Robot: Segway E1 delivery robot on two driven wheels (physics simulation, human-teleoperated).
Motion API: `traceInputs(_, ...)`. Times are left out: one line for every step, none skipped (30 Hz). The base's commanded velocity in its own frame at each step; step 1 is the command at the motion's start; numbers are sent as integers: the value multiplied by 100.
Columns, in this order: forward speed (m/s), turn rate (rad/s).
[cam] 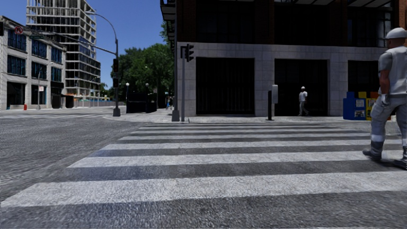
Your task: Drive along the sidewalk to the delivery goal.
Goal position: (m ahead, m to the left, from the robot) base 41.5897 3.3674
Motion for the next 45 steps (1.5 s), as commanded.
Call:
traceInputs(200,-33)
traceInputs(200,-33)
traceInputs(200,-33)
traceInputs(200,-33)
traceInputs(200,-33)
traceInputs(200,-33)
traceInputs(200,-33)
traceInputs(200,-33)
traceInputs(200,-33)
traceInputs(200,-33)
traceInputs(200,-33)
traceInputs(200,-33)
traceInputs(200,-33)
traceInputs(200,-33)
traceInputs(200,-33)
traceInputs(200,-33)
traceInputs(200,-33)
traceInputs(200,-33)
traceInputs(200,-33)
traceInputs(200,-33)
traceInputs(200,-29)
traceInputs(200,-5)
traceInputs(200,0)
traceInputs(200,0)
traceInputs(200,0)
traceInputs(200,0)
traceInputs(200,0)
traceInputs(200,0)
traceInputs(200,0)
traceInputs(200,0)
traceInputs(200,0)
traceInputs(200,0)
traceInputs(200,0)
traceInputs(200,0)
traceInputs(200,0)
traceInputs(200,0)
traceInputs(200,0)
traceInputs(200,0)
traceInputs(200,0)
traceInputs(200,0)
traceInputs(200,0)
traceInputs(200,0)
traceInputs(200,0)
traceInputs(200,0)
traceInputs(200,0)
